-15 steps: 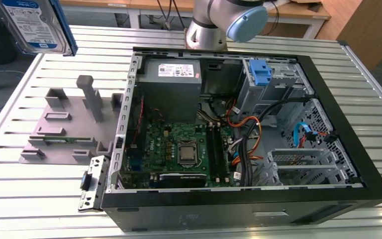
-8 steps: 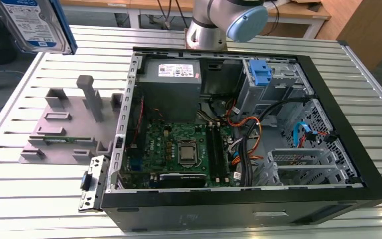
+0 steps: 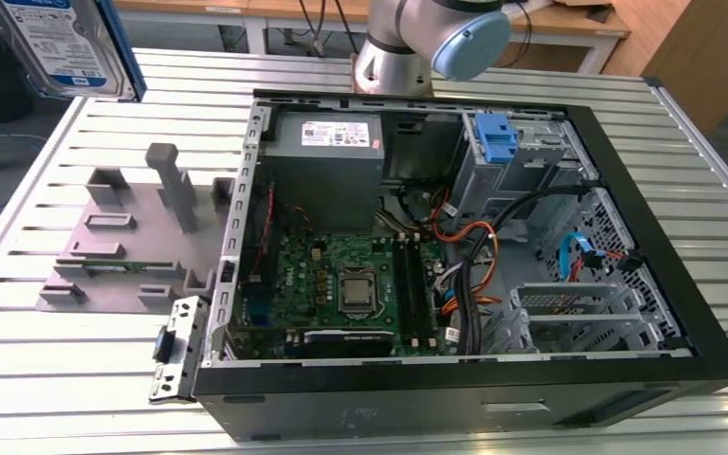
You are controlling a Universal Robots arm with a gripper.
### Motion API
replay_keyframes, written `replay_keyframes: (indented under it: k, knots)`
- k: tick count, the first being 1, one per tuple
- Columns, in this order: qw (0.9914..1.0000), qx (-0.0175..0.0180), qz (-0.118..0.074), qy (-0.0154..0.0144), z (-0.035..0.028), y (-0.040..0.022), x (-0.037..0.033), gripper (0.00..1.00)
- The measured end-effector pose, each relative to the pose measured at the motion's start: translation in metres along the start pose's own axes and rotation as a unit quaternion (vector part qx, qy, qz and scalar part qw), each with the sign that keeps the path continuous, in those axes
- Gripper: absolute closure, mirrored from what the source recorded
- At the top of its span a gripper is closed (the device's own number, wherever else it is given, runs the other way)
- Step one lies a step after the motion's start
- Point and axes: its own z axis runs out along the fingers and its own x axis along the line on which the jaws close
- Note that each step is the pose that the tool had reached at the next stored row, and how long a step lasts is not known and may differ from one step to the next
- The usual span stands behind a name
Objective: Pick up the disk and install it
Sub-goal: 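Pick up the disk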
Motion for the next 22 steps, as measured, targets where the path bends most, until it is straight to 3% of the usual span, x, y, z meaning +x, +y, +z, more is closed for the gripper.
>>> replay_keyframes:
  k: [11, 16, 17, 22]
  knots:
    - [1.0, 0.0, 0.0, 0.0, -0.0001, -0.0028, -0.0001, 0.65]
    - [1.0, 0.0, 0.0, 0.0, -0.0003, -0.0121, -0.0006, 0.65]
    - [1.0, -0.0001, 0.0, 0.0, -0.0004, -0.0166, -0.0008, 0.65]
    - [1.0, 0.0, 0.0, 0.0, -0.0006, -0.0274, -0.0014, 0.65]
